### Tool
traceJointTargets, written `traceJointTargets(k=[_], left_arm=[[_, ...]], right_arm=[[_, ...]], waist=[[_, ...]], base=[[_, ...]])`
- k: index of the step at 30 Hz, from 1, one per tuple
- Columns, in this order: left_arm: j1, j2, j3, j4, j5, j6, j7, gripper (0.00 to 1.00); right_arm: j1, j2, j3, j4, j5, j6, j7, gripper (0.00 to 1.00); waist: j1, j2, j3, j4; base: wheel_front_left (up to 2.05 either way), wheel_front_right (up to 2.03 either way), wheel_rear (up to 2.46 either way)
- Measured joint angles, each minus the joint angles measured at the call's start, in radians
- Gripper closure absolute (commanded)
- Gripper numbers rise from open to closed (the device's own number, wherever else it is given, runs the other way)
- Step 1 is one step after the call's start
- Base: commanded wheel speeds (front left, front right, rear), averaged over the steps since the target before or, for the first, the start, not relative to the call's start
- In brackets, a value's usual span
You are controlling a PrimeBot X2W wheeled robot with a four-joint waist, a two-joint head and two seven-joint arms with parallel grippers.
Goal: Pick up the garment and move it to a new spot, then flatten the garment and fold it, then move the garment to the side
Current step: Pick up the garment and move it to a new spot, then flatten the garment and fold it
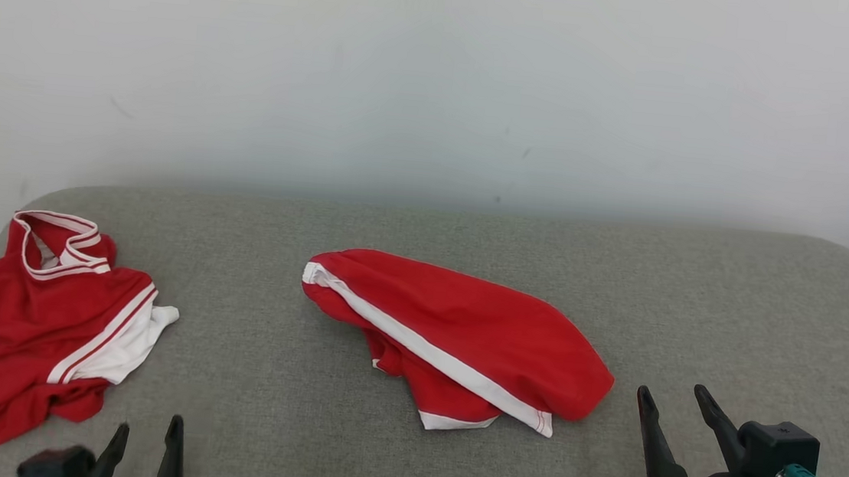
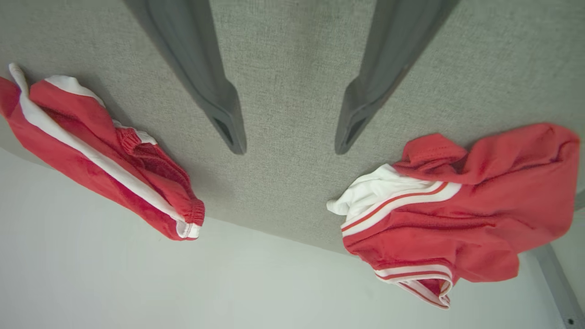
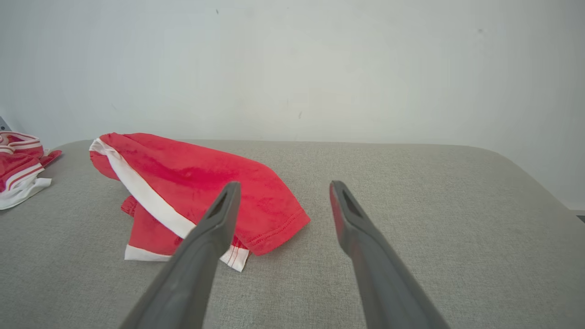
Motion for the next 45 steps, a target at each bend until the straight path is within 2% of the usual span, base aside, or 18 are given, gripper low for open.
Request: traceJointTargets(k=[7, 12, 18, 39, 45], left_arm=[[0.086, 0.014, 0.028, -0.108, 0.026, 0.0, 0.0, 0.0], [0.103, 0.042, -0.025, -0.194, 0.073, 0.0, 0.029, 0.0], [0.103, 0.054, -0.028, -0.289, 0.101, 0.0, 0.049, 0.0], [0.133, 0.052, 0.04, -0.416, 0.166, 0.0, 0.174, 0.0], [0.145, 0.05, 0.051, -0.436, 0.196, 0.0, 0.217, 0.0]], right_arm=[[0.004, 0.015, -0.022, 0.0, 0.0, -0.025, -0.021, 0.0], [0.016, 0.025, -0.027, 0.006, 0.002, -0.032, -0.03, 0.0], [0.028, 0.03, -0.025, 0.008, 0.003, -0.033, -0.031, 0.0], [0.023, 0.033, -0.012, 0.015, 0.003, -0.042, -0.047, 0.0], [0.022, 0.041, 0.007, 0.023, 0.013, -0.04, -0.011, 0.0]], waist=[[0.0, 0.0, -0.001, 0.011], [0.0, 0.0, 0.002, 0.01], [0.0, 0.0001, 0.008, 0.004], [0.0, 0.0001, 0.03, -0.013], [0.0, 0.0, 0.045, -0.017]], base=[[0.0, 0.0, 0.0], [0.0, 0.0, 0.0], [0.0, 0.0, 0.0], [0.0, 0.0, 0.0], [0.0, 0.0, 0.0]])
